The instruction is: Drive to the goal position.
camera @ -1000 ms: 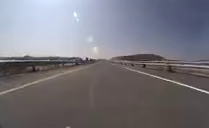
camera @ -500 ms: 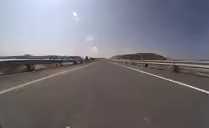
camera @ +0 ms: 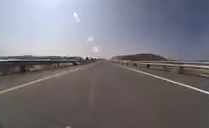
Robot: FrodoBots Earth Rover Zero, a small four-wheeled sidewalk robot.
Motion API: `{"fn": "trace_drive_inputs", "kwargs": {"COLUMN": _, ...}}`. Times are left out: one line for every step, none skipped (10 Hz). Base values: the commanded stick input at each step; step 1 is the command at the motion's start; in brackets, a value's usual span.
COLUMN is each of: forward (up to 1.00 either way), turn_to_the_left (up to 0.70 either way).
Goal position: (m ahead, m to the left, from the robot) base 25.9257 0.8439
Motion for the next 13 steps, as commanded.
{"fn": "trace_drive_inputs", "kwargs": {"forward": 1.0, "turn_to_the_left": 0.0}}
{"fn": "trace_drive_inputs", "kwargs": {"forward": 1.0, "turn_to_the_left": 0.0}}
{"fn": "trace_drive_inputs", "kwargs": {"forward": 1.0, "turn_to_the_left": 0.0}}
{"fn": "trace_drive_inputs", "kwargs": {"forward": 1.0, "turn_to_the_left": 0.0}}
{"fn": "trace_drive_inputs", "kwargs": {"forward": 1.0, "turn_to_the_left": 0.0}}
{"fn": "trace_drive_inputs", "kwargs": {"forward": 1.0, "turn_to_the_left": 0.0}}
{"fn": "trace_drive_inputs", "kwargs": {"forward": 1.0, "turn_to_the_left": 0.0}}
{"fn": "trace_drive_inputs", "kwargs": {"forward": 1.0, "turn_to_the_left": 0.0}}
{"fn": "trace_drive_inputs", "kwargs": {"forward": 1.0, "turn_to_the_left": 0.0}}
{"fn": "trace_drive_inputs", "kwargs": {"forward": 1.0, "turn_to_the_left": 0.0}}
{"fn": "trace_drive_inputs", "kwargs": {"forward": 1.0, "turn_to_the_left": 0.0}}
{"fn": "trace_drive_inputs", "kwargs": {"forward": 1.0, "turn_to_the_left": 0.0}}
{"fn": "trace_drive_inputs", "kwargs": {"forward": 1.0, "turn_to_the_left": 0.0}}
